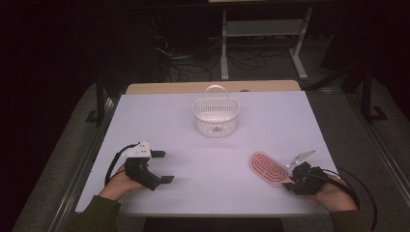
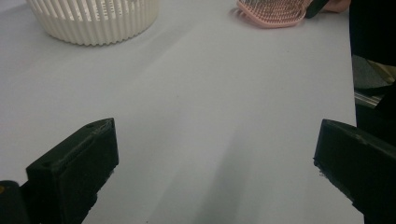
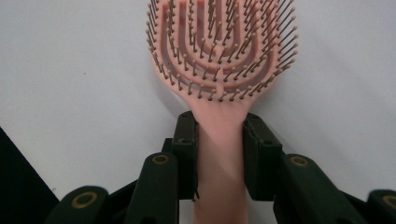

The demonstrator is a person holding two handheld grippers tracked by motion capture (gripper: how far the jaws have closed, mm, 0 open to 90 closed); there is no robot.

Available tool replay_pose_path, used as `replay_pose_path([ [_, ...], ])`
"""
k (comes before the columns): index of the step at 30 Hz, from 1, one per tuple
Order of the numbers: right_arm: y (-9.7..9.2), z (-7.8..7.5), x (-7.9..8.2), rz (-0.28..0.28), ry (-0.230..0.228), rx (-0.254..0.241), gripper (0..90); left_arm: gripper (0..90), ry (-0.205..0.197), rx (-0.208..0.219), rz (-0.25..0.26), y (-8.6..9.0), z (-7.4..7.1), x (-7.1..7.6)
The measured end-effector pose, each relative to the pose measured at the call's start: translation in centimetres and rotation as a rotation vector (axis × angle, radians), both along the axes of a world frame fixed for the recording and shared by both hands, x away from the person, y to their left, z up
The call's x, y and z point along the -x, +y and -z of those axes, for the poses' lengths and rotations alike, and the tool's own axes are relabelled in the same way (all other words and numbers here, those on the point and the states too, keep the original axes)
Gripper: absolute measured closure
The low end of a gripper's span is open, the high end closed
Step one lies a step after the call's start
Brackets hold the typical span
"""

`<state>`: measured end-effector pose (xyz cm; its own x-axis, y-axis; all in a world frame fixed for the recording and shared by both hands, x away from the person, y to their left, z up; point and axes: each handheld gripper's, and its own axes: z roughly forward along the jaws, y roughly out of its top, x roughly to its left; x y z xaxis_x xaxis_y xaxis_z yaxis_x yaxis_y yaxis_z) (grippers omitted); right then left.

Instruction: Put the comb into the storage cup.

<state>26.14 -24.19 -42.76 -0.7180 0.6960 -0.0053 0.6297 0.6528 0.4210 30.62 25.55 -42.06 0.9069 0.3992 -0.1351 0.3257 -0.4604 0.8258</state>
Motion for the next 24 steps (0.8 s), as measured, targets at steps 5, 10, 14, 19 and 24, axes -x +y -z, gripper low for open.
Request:
replay_pose_path([
  [5,-0.07,0.01,-0.01,-0.007,-0.005,-0.01,68.7,0.0,0.0,-0.003,0.0,-0.02,0.03,-0.04],
  [10,-0.04,-0.03,-0.01,-0.011,-0.011,-0.012,68.7,0.0,0.002,-0.004,-0.004,0.0,0.06,-0.06],
  [14,-0.04,-0.17,0.02,-0.008,-0.015,-0.027,68.7,0.0,0.003,-0.003,-0.004,0.01,0.06,-0.03],
  [19,-0.06,-0.38,0.11,-0.015,-0.024,-0.056,68.7,0.0,0.003,-0.004,-0.003,0.0,0.08,-0.06],
  [24,-0.07,-0.61,0.01,-0.018,-0.038,-0.082,68.6,0.0,0.003,-0.003,-0.005,0.04,0.08,-0.08],
])
